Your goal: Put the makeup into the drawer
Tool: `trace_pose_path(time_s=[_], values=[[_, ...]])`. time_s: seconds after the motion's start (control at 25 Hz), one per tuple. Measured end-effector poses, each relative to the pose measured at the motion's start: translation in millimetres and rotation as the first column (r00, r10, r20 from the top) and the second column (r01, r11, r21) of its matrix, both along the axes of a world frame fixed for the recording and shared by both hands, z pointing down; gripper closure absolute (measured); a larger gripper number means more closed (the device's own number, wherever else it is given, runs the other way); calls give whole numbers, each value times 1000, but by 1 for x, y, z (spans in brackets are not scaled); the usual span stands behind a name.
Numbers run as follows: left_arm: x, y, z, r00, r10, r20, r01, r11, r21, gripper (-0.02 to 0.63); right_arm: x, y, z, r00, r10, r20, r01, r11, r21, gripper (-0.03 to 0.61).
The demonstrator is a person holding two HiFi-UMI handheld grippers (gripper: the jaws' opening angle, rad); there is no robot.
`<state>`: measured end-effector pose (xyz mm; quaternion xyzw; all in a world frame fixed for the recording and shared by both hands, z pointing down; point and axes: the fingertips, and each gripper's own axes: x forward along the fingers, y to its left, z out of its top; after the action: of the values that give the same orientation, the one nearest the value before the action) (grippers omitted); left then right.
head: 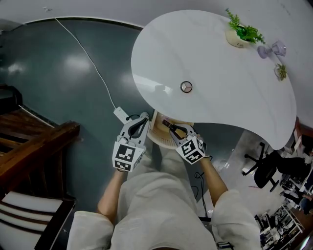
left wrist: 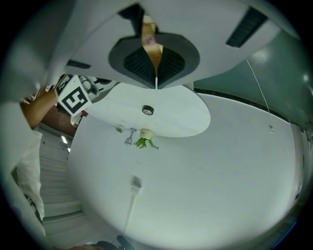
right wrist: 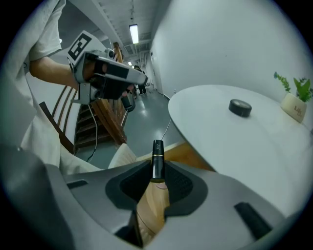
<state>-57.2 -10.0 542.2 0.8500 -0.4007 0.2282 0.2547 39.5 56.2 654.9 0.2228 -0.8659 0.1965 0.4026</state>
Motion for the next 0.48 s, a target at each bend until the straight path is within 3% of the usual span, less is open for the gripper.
trace_pose_path(time_s=[0.48], values=[[-2, 6, 7, 1000, -8, -5, 8, 1000, -18, 597, -7, 4, 83, 992, -42, -122, 25, 991, -133, 491]])
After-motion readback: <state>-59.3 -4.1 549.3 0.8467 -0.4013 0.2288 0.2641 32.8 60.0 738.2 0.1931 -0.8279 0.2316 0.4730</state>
